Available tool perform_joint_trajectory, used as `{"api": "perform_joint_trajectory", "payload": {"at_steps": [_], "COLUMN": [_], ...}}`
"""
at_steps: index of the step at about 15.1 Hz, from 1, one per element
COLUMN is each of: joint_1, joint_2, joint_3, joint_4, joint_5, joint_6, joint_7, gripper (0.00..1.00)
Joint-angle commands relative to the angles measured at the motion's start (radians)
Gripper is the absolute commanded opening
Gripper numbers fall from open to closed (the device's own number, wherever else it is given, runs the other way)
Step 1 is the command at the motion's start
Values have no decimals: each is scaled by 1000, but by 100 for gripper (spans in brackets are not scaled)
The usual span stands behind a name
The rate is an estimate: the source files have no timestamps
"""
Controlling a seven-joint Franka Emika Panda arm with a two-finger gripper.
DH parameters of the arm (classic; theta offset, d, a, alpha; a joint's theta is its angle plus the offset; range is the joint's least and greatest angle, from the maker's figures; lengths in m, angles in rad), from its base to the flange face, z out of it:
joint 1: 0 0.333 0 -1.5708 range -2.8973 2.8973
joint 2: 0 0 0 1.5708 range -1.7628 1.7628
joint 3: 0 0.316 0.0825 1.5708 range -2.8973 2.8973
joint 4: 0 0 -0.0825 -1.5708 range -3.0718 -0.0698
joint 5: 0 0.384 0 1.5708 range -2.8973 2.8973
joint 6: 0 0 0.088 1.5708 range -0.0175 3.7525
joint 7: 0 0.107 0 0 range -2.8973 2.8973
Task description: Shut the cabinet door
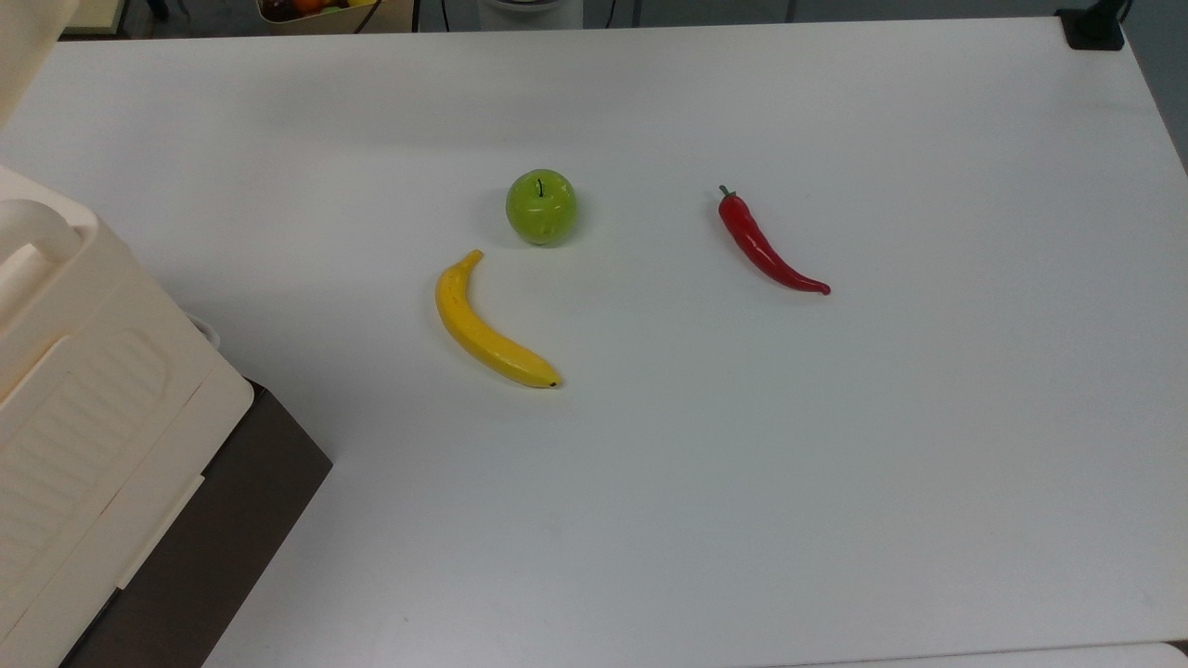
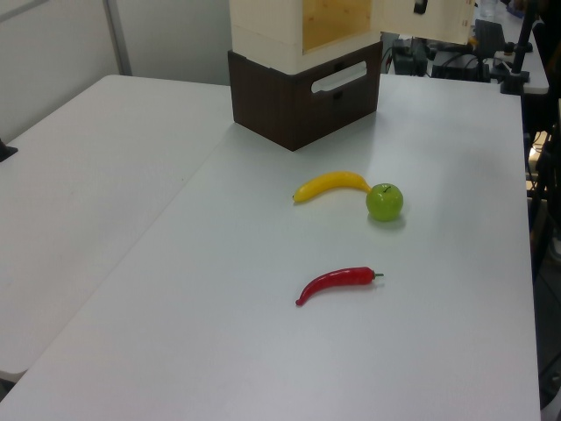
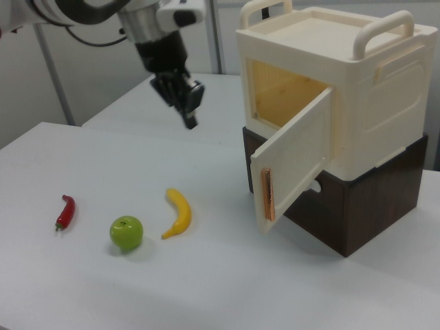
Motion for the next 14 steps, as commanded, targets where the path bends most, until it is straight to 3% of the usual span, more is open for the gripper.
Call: {"api": "perform_joint_trajectory", "payload": {"at_steps": [1,14], "joint_1": [-91,-319], "joint_2": [-4,14], "joint_3": [1,-2], "joint_4": [41,43], "joint_5": [6,17], "joint_6": [74,359], "joint_7": [-73,-73], "gripper": [0,0]}}
